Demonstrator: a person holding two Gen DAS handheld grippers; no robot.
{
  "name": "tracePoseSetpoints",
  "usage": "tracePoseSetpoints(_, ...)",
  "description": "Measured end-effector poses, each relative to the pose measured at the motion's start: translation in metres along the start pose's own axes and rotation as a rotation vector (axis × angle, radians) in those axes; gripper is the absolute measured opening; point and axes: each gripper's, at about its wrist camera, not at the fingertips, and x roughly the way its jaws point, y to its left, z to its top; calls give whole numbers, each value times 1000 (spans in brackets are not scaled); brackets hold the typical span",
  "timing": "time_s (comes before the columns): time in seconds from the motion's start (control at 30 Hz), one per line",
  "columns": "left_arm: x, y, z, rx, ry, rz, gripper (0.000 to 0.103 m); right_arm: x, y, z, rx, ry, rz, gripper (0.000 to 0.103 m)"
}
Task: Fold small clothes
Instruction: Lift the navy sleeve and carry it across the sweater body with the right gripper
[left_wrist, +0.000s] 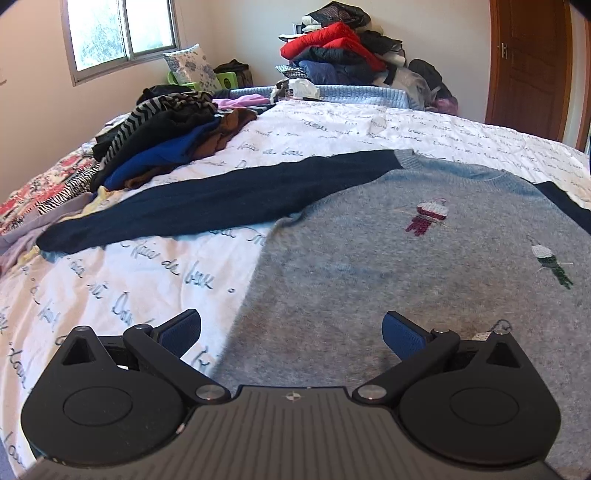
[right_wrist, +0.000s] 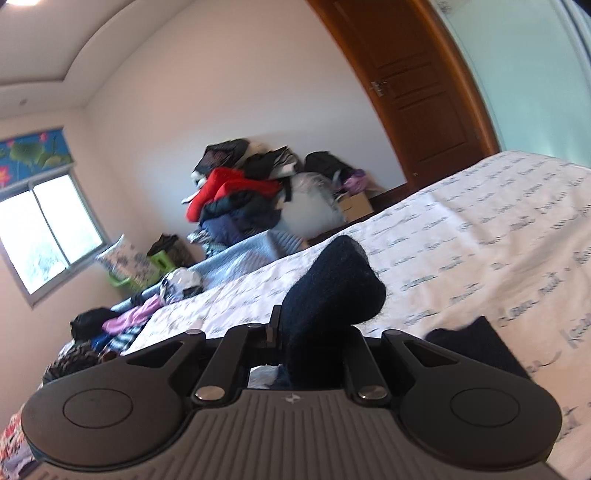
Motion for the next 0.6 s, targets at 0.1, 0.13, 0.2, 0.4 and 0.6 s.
tracePoseSetpoints(0.1, -3, 4, 0, 11, -24, 30, 103, 16, 35, -12, -60, 45, 22, 11)
tracePoseSetpoints(0.13, -3, 6, 0, 7, -26, 31, 103, 21, 50, -20, -96, 61, 31, 11)
tracePoseSetpoints(0.2, -3, 13, 0, -15, -19, 25, 103, 30, 77, -33, -170, 87, 47, 11)
tracePoseSetpoints(0.4, -2, 31, -4, -66, -11, 38, 103, 56, 152, -83, -389, 169, 88, 11)
tracePoseSetpoints(0.6, 0, 45, -6, -76, 10, 88, 103, 80, 191, -120, -487, 238, 104, 11)
